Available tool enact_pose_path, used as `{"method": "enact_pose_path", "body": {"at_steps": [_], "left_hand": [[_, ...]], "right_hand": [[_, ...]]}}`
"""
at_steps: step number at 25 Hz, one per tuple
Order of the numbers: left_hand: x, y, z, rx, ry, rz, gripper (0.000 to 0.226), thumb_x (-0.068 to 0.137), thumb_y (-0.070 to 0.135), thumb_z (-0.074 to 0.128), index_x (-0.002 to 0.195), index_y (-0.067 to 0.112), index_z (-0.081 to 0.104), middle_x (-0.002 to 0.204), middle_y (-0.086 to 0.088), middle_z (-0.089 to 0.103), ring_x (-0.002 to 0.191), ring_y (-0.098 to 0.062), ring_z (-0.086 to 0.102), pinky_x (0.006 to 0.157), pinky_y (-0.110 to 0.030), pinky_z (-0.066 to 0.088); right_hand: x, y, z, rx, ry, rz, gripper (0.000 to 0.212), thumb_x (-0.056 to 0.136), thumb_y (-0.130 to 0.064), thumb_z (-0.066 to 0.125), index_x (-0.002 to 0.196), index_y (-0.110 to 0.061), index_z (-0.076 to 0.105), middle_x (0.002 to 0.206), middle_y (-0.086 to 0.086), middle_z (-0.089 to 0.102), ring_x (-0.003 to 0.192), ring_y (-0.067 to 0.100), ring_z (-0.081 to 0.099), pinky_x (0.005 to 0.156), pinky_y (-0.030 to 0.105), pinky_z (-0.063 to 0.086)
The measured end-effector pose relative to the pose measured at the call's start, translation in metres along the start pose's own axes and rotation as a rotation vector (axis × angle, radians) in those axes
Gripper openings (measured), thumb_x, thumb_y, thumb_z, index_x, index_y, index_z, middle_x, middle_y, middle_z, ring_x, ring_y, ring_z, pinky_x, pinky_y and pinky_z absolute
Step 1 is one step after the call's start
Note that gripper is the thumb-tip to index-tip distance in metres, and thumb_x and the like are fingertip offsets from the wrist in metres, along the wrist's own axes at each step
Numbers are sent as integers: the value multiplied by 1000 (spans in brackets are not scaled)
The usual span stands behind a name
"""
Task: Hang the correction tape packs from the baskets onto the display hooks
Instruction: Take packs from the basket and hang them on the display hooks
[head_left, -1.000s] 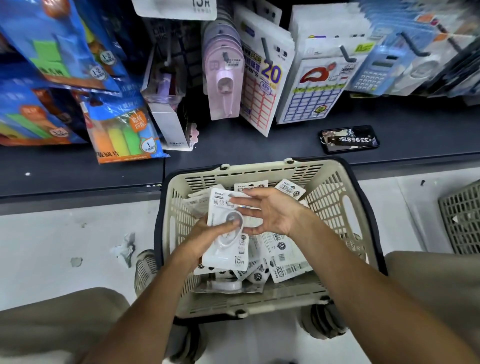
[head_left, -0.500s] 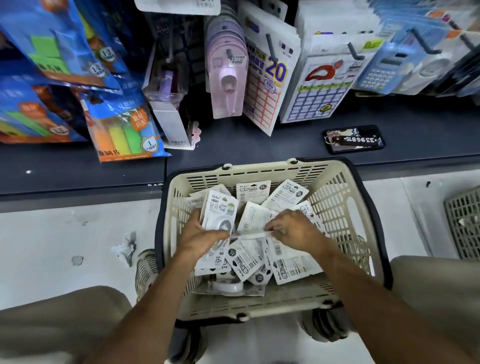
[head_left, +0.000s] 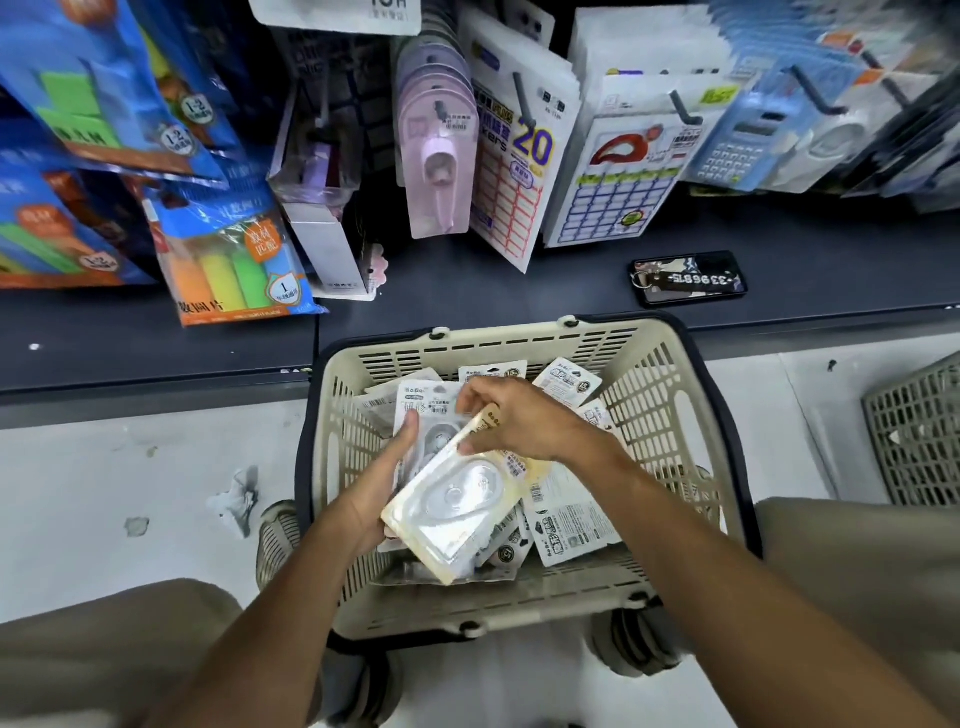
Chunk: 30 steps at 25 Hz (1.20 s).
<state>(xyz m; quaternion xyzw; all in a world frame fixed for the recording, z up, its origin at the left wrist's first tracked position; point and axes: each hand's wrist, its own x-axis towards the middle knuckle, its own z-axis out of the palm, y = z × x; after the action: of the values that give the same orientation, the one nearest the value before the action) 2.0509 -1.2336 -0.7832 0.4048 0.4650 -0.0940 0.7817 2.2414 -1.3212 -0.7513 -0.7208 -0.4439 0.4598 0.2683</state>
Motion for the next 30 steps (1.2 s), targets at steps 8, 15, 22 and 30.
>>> {"method": "enact_pose_path", "body": {"at_steps": [8, 15, 22, 30], "left_hand": [[2, 6, 15, 234, 82, 52, 70, 46, 52, 88, 108, 23, 74, 99, -6, 81, 91, -29, 78, 87, -48, 61], [9, 0, 7, 167, 193, 66, 86, 32, 54, 91, 110, 21, 74, 96, -6, 81, 95, -33, 75, 93, -55, 58], [17, -1, 10, 151, 311, 155, 44, 64, 36, 94, 101, 26, 74, 84, 13, 78, 92, -15, 71, 71, -27, 51], [-16, 29, 34, 169, 191, 272, 75, 47, 47, 97, 114, 30, 68, 97, 11, 79, 95, -18, 72, 79, -34, 55]], "right_hand": [[2, 40, 21, 191, 561, 125, 34, 92, -27, 72, 122, -26, 56, 114, -4, 68, 94, 9, 68, 62, 14, 50], [-67, 144, -3, -833, -48, 479, 72, 87, -2, 63, 151, -21, 35, 154, 3, 43, 130, 26, 52, 102, 40, 49], [-51, 76, -69, -595, 259, 243, 28, 103, -20, 55, 128, -20, 68, 104, 8, 73, 83, 18, 62, 86, 33, 53], [-73, -79, -177, -467, -247, 280, 22, 93, -9, 70, 108, -21, 79, 79, -10, 77, 76, 10, 69, 74, 31, 57]]}}
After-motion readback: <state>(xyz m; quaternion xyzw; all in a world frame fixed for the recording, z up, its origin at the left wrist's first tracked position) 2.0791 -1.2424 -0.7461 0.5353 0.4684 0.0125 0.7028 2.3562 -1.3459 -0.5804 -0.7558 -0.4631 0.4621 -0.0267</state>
